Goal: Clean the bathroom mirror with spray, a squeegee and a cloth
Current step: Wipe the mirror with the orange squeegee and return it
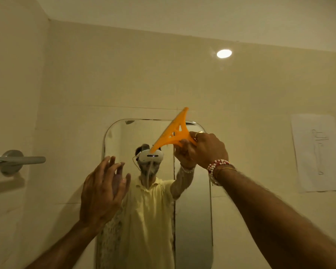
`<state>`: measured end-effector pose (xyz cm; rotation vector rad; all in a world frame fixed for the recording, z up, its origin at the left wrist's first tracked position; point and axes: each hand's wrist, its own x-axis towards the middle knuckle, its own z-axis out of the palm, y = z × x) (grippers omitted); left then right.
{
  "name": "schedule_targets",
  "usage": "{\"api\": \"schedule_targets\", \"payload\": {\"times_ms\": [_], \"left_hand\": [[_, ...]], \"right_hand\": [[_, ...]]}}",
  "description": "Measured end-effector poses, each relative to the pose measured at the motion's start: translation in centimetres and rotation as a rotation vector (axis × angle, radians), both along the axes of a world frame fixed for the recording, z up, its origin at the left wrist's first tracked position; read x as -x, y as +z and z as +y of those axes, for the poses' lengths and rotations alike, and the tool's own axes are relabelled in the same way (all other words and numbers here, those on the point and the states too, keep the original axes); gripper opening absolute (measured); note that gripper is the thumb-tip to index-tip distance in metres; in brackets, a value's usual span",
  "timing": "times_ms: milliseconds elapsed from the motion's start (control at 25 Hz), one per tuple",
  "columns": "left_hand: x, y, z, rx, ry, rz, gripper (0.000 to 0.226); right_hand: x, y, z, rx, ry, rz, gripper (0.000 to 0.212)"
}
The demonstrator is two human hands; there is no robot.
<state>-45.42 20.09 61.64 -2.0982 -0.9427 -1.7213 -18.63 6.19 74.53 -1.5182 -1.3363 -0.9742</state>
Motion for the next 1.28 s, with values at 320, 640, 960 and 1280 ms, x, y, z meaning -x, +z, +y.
{"api": "schedule_targets", "payload": {"times_ms": [320, 640, 960, 1280], "left_hand": [[0.0, -0.5, 0.6, -0.01, 0.024, -0.02, 0.063], [-0.4, -3.1, 0.8, 0.037, 0.075, -0.011, 0.064], [-0.2, -3.5, -0.4, -0.011, 0.002, 0.023, 0.06], [1.4, -1.8, -0.6, -0.066, -0.022, 0.041, 0.059]], "right_hand": [[-4.2, -2.1, -1.7, -0.059, -0.024, 0.236, 0.054], [-2.7, -5.6, 0.1, -0.158, 0.098, 0.483, 0.055], [-1.1, -14.7, -0.3, -0.204, 0.07, 0.667, 0.048], [1.3, -13.7, -0.6, -0.348, 0.059, 0.739, 0.052]]}}
